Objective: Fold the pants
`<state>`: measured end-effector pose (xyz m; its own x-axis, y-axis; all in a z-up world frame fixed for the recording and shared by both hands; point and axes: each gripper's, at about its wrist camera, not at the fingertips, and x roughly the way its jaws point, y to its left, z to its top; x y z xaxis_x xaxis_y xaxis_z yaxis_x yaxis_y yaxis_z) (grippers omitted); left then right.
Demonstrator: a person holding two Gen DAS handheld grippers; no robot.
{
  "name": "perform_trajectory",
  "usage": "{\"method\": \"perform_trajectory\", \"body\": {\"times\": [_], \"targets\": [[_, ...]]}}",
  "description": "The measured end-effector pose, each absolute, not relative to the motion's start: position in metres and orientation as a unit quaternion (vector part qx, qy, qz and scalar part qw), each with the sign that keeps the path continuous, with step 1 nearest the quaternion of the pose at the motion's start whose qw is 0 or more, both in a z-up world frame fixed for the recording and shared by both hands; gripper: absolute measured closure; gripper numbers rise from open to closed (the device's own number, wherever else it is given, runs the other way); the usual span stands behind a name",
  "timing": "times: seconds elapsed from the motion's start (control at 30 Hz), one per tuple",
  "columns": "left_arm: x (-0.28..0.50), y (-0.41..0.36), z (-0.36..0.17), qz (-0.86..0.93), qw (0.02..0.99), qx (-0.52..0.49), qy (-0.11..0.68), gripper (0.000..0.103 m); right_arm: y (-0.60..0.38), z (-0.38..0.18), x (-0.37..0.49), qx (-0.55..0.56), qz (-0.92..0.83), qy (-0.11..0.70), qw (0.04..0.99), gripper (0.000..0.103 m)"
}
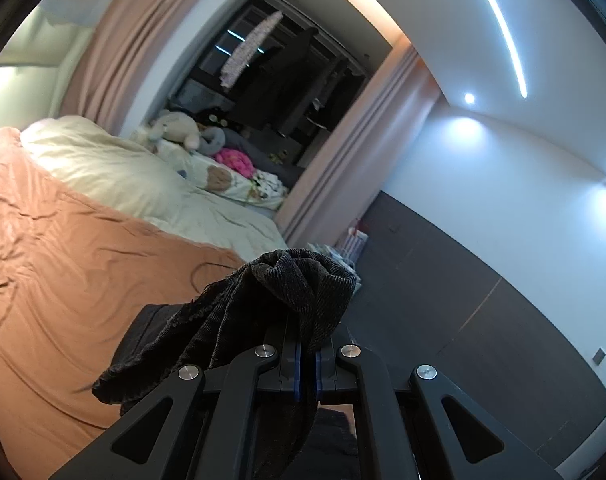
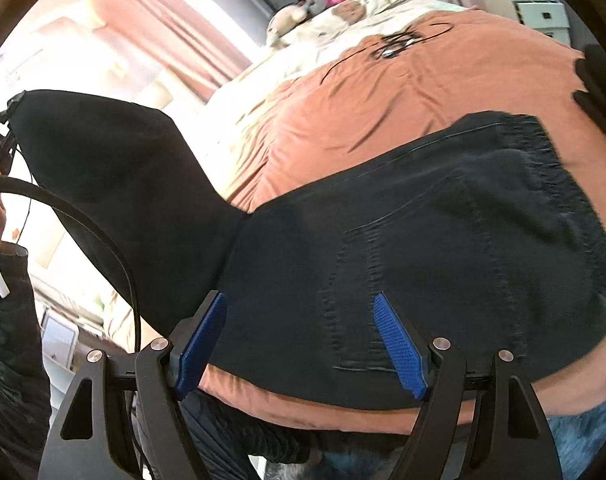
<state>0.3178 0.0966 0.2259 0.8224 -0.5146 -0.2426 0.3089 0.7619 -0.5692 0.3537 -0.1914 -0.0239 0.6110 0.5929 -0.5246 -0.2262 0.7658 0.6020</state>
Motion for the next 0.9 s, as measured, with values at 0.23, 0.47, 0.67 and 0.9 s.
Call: {"method": "perform_trajectory", "body": {"times": [0.23, 0.47, 0.67, 0.9], "targets": [[0.342, 0.032, 0.225, -0.252, 0.907, -0.254, 0.221, 0.099, -0.23, -0.035, 0.326, 0.275, 0.216, 0.359, 0.865, 0.028], [0.366, -0.031, 0.215, -0.277, 0.896, -0.244, 0.249, 0.099, -0.264, -0.045, 0.302, 0.301, 0.197, 0.353, 0.864, 0.028], [0.386, -0.084, 0.19, -0.293, 0.883, -0.228, 0.286, 0.099, -0.29, -0.055, 0.285, 0.321, 0.177, 0.357, 0.859, 0.028], [0.401, -0.143, 0.136, -0.324, 0.855, -0.221, 0.338, 0.099, -0.313, -0.057, 0.27, 0.33, 0.157, 0.366, 0.856, 0.028]]}}
